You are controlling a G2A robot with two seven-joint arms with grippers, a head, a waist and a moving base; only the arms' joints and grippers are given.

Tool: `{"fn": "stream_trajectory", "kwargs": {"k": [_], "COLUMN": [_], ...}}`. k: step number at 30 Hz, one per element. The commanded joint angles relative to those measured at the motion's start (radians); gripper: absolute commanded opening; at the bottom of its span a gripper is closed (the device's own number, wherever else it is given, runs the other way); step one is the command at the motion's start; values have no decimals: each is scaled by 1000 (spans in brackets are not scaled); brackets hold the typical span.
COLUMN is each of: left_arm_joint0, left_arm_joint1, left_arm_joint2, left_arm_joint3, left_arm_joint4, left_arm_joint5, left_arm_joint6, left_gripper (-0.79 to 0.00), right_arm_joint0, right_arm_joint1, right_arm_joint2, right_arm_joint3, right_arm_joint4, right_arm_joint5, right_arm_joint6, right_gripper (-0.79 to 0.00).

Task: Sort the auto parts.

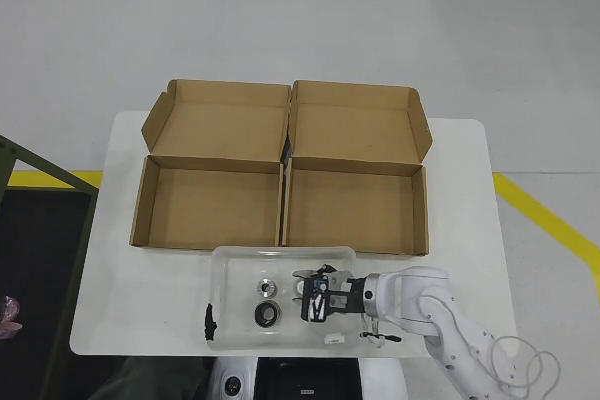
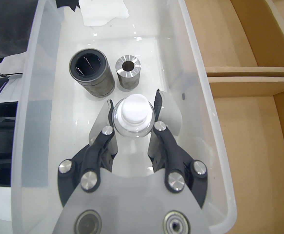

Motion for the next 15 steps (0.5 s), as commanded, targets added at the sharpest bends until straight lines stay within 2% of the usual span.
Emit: {"fn": "stream_trajectory", "kwargs": {"k": [1, 7, 15], "left_arm_joint0": [0, 0, 0], "left_arm_joint1": [0, 0, 0], "left_arm_joint2": [0, 0, 0], "left_arm_joint3": [0, 0, 0], "left_arm_joint4": [0, 0, 0], "left_arm_joint5": [0, 0, 0], "left_arm_joint6": [0, 0, 0], "left_gripper": [0, 0, 0], "right_arm_joint0": [0, -4, 9], "right_arm_joint1": [3, 14, 26], "right_arm_joint2": [7, 43, 106], "right_arm_joint3": [-13, -69, -99], "right_arm_joint4": [10, 29, 32], "right_arm_joint5": [-10, -44, -64], "right_arm_joint6": [-20, -96, -259], "right_gripper": [-785, -785, -785]}}
